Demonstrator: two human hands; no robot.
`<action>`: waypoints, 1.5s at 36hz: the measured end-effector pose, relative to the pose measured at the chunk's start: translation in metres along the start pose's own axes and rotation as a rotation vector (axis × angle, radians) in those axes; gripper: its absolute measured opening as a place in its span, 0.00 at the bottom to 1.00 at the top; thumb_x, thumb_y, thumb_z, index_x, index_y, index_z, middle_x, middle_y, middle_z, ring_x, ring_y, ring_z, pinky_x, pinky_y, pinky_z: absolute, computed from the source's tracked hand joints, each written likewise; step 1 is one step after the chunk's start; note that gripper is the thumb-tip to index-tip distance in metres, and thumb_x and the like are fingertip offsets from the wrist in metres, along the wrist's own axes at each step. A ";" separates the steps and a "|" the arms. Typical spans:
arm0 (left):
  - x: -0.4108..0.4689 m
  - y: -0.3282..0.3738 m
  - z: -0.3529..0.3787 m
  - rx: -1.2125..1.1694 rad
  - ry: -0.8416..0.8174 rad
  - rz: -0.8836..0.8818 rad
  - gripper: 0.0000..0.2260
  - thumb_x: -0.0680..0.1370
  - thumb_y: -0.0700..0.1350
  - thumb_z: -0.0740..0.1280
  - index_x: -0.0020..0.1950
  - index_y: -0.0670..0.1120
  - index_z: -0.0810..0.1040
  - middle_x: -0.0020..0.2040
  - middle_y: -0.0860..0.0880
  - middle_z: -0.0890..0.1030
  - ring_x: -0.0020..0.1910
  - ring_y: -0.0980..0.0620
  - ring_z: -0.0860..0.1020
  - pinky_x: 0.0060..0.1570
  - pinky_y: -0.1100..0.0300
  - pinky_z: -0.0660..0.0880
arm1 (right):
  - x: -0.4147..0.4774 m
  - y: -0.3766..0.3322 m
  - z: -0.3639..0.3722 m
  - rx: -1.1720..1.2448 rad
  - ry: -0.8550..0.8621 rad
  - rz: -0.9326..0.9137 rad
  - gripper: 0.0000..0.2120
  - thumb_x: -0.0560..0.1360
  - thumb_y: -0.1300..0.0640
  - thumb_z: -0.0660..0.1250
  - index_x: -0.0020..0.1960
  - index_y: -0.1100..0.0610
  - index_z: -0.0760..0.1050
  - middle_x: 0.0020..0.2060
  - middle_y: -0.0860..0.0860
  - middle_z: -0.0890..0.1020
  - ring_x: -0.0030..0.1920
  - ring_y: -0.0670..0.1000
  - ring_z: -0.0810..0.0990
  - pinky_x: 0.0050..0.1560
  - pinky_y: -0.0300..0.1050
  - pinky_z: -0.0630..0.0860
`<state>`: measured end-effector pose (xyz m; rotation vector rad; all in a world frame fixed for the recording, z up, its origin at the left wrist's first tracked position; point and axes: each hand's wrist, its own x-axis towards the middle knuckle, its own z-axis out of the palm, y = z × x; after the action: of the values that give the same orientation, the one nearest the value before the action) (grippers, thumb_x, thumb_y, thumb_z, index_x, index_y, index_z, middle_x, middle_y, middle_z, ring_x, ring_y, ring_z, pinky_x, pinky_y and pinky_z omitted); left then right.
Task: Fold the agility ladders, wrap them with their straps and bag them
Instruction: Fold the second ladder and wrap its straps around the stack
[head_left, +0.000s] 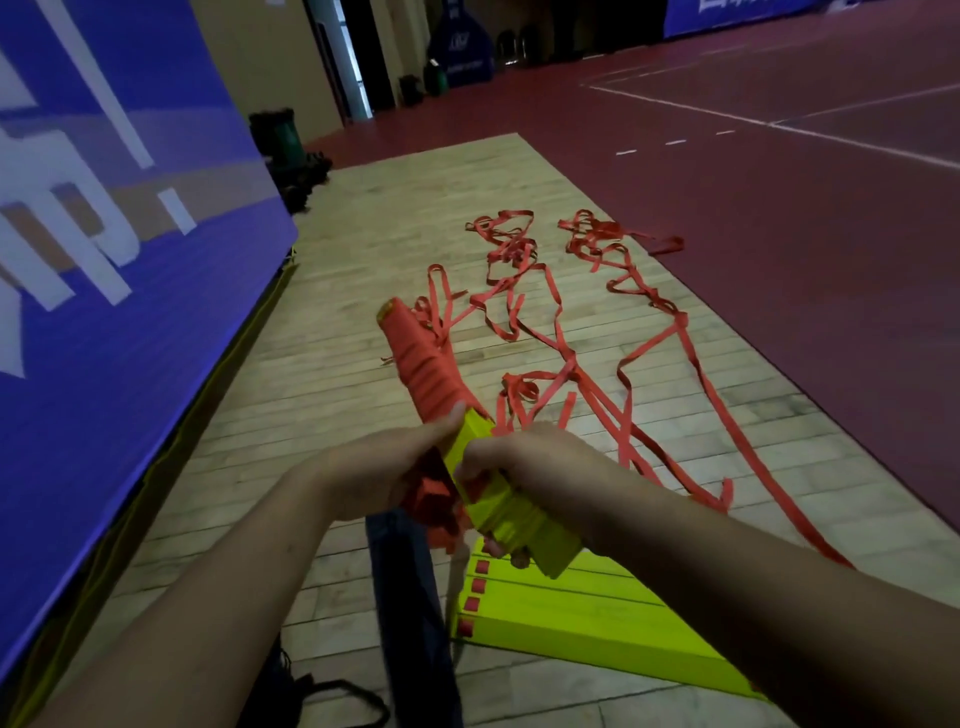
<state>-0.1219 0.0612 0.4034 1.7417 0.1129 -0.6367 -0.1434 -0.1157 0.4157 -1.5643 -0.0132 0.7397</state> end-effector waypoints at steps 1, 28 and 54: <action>0.002 -0.001 0.001 0.018 0.001 -0.017 0.25 0.75 0.62 0.61 0.60 0.44 0.80 0.60 0.39 0.83 0.64 0.35 0.78 0.67 0.40 0.72 | 0.004 0.002 0.001 -0.052 0.057 -0.003 0.16 0.71 0.59 0.72 0.54 0.69 0.76 0.33 0.62 0.81 0.26 0.59 0.80 0.27 0.48 0.79; 0.010 -0.008 0.051 -0.154 -0.191 0.162 0.11 0.67 0.47 0.70 0.47 0.45 0.82 0.39 0.49 0.84 0.36 0.54 0.83 0.40 0.62 0.80 | 0.048 0.006 -0.052 0.334 0.082 -0.052 0.34 0.76 0.33 0.65 0.65 0.62 0.75 0.50 0.62 0.82 0.49 0.59 0.82 0.49 0.47 0.79; 0.020 -0.020 0.092 0.839 -0.059 0.163 0.27 0.67 0.75 0.65 0.45 0.52 0.79 0.39 0.52 0.83 0.38 0.55 0.82 0.44 0.55 0.81 | 0.066 0.015 -0.092 0.296 0.694 -0.217 0.25 0.61 0.48 0.75 0.52 0.60 0.79 0.45 0.62 0.85 0.43 0.64 0.86 0.48 0.66 0.83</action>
<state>-0.1458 -0.0235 0.3644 2.4957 -0.3890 -0.6592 -0.0555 -0.1717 0.3679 -1.4328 0.4133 0.0007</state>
